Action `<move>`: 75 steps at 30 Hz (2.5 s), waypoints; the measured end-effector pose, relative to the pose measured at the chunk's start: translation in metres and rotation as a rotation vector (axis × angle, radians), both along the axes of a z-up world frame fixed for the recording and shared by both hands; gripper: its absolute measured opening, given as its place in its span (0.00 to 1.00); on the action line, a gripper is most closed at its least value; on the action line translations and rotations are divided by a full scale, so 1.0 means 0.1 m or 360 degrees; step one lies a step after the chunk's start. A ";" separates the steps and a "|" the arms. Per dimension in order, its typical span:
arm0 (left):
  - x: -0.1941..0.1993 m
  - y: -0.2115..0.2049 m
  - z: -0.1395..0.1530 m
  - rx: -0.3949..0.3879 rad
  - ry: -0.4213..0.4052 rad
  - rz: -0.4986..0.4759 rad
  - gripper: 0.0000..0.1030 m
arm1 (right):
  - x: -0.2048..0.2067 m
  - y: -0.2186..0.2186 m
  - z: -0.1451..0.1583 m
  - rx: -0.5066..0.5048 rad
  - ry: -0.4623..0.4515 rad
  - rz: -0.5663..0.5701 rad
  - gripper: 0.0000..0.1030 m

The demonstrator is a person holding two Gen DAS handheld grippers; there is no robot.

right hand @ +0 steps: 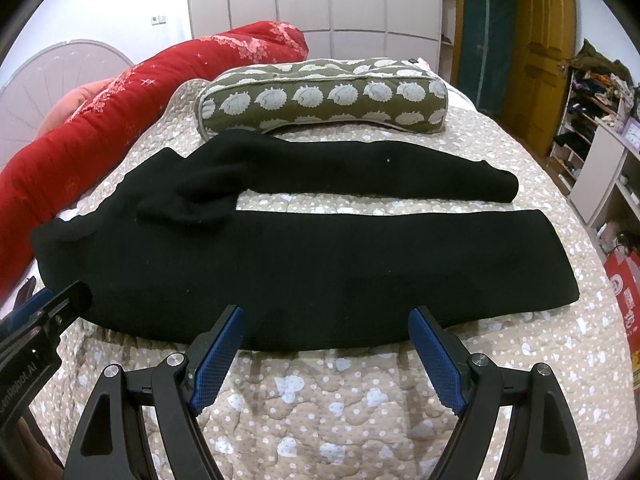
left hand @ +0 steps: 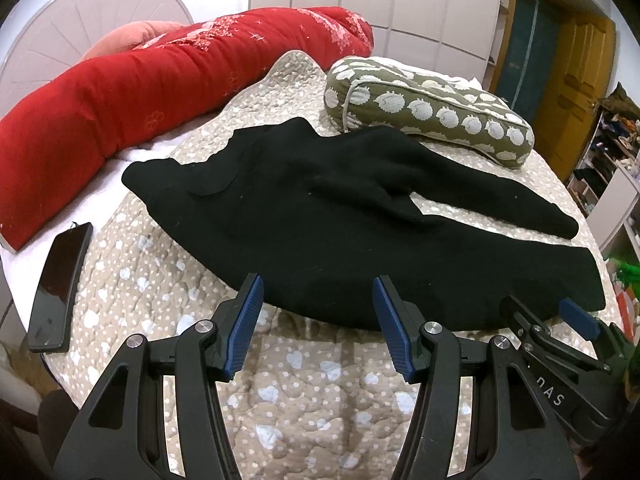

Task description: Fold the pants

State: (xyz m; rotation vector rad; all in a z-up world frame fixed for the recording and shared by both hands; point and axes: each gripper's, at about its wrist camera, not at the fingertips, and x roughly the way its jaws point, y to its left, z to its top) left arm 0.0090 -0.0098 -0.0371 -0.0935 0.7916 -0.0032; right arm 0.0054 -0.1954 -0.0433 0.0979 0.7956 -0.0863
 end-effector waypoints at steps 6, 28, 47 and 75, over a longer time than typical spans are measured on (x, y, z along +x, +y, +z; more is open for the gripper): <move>0.00 0.04 -0.01 -0.0018 0.0018 0.0015 0.55 | -0.01 -0.01 0.00 -0.0003 -0.0009 0.0002 0.81; 0.32 1.32 -0.21 -0.0420 0.0179 0.0418 0.55 | -0.13 -0.55 -0.23 0.0420 0.0083 0.0064 0.81; 0.77 1.19 -0.44 -0.0529 0.0285 0.0338 0.13 | 0.20 -0.75 -0.32 0.0668 -0.0019 0.0038 0.08; 0.08 1.34 -0.46 -0.0367 0.0357 0.0344 0.17 | -0.96 -2.03 -0.37 0.0945 -0.0007 -0.0473 0.24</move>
